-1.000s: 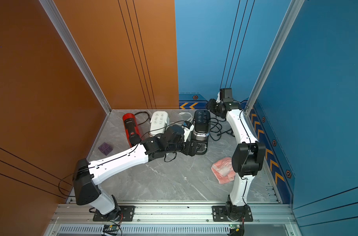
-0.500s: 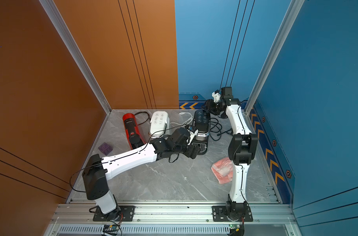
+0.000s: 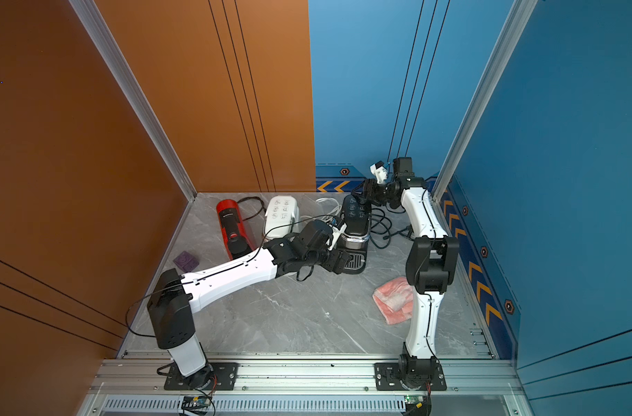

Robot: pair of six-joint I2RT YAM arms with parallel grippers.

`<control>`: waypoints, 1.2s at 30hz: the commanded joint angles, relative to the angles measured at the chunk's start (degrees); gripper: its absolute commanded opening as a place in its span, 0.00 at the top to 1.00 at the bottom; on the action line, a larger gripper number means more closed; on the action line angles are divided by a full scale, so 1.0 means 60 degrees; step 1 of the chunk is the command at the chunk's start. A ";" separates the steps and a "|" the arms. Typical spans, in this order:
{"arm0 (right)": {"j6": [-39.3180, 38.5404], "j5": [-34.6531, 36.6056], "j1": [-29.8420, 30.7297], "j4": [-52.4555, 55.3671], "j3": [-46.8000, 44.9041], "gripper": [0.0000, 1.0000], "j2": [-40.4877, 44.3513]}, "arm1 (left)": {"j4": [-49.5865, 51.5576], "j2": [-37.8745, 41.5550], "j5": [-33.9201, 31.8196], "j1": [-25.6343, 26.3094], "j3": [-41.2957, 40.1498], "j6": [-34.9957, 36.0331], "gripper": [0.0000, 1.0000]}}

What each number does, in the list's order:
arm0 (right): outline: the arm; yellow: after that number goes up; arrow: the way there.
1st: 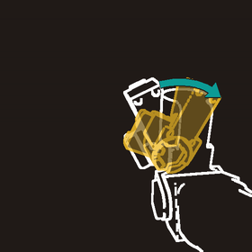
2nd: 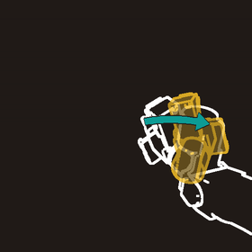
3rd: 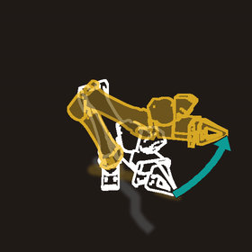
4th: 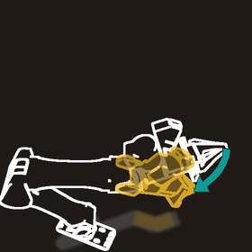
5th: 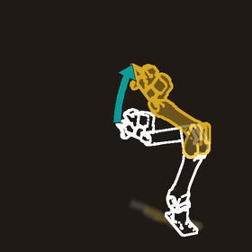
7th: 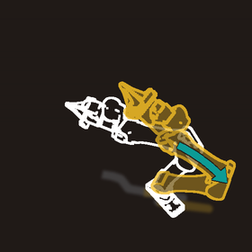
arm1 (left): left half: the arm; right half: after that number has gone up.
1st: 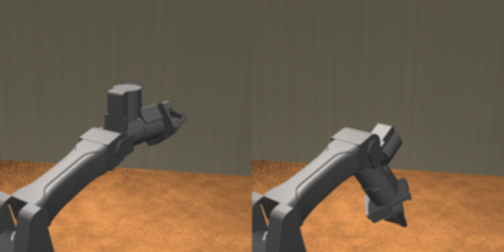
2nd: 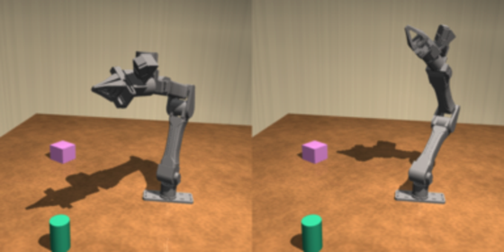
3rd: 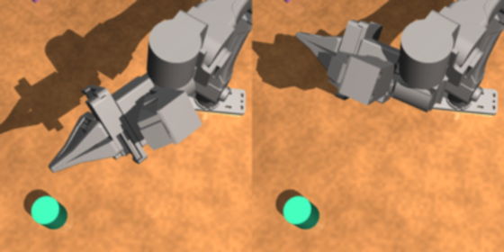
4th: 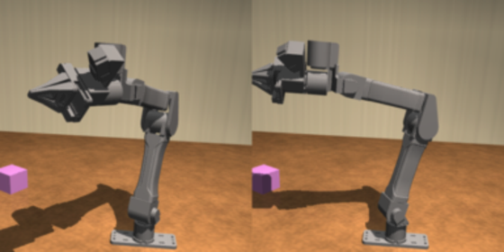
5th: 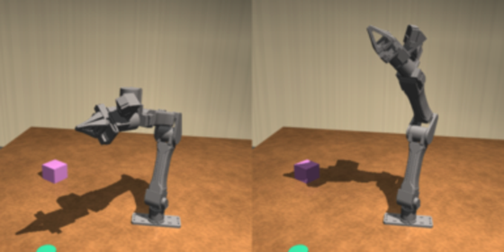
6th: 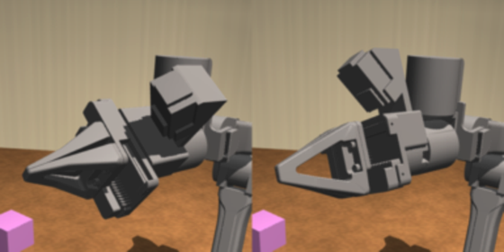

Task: Wipe the surface of a coffee machine
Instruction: Move the coffee machine to the center of the board.

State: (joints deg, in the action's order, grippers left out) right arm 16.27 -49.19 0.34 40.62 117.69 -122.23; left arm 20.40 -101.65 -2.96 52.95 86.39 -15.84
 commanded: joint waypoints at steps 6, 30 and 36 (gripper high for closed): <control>-0.0068 -0.0192 0.0105 0.0152 -0.1786 0.44 0.1147 | 0.0105 -0.0016 0.0055 -0.0159 0.0046 0.0179 0.10; 0.2592 0.2302 0.1024 -0.2252 -0.7512 0.45 0.4848 | 0.0086 0.3448 -0.0984 0.0417 -0.2867 -0.0706 0.10; 0.2986 0.2827 0.1144 -0.2241 -0.8172 0.45 0.5546 | 0.0102 0.4270 -0.1147 0.0438 -0.3396 -0.0860 0.10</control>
State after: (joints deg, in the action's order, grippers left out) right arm 32.80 -35.57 6.07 18.15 72.51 -89.06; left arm 20.60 -78.26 -7.79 55.16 67.59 -19.77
